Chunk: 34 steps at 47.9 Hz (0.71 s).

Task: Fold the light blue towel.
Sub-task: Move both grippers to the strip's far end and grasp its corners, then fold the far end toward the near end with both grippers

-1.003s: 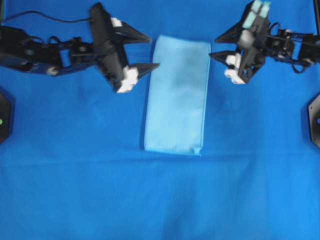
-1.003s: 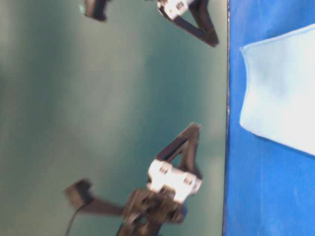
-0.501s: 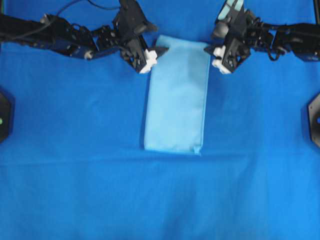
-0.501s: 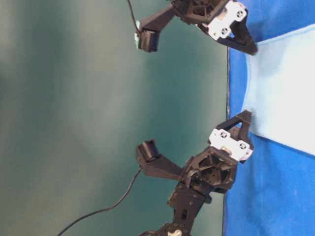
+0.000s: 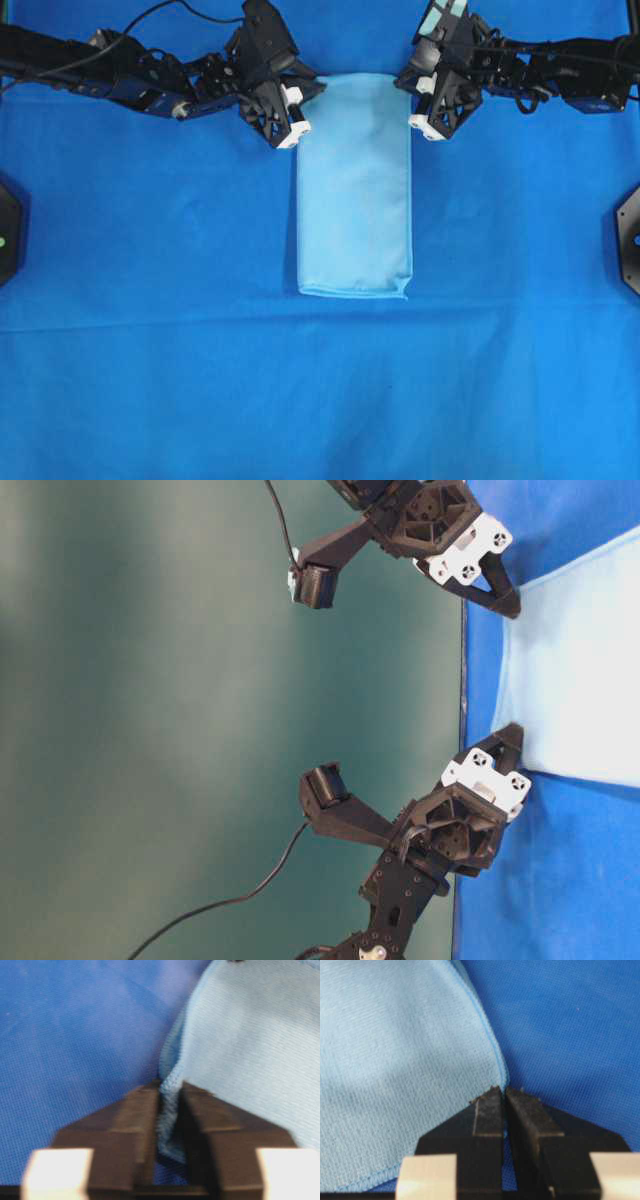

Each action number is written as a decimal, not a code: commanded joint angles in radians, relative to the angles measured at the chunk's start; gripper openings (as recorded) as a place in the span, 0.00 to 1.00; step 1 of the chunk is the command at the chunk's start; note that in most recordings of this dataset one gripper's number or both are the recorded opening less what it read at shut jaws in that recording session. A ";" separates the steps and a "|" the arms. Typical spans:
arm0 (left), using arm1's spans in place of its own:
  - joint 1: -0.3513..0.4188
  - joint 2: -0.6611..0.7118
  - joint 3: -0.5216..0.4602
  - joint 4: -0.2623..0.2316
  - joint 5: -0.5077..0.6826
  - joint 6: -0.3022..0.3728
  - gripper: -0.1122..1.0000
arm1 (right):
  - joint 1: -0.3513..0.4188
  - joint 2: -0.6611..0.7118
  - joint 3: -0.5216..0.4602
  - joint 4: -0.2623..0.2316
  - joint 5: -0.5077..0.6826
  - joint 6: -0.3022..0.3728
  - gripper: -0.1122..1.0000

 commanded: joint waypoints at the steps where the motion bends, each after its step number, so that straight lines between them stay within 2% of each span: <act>1: 0.006 -0.015 -0.003 -0.002 0.000 0.003 0.12 | 0.000 -0.011 -0.009 -0.005 0.000 0.000 0.12; 15: 0.008 -0.041 -0.009 -0.003 0.000 0.060 0.12 | 0.003 -0.037 -0.006 -0.003 0.005 0.006 0.12; 34: 0.006 -0.141 0.000 -0.003 0.002 0.104 0.12 | 0.005 -0.184 0.020 -0.002 0.069 0.017 0.12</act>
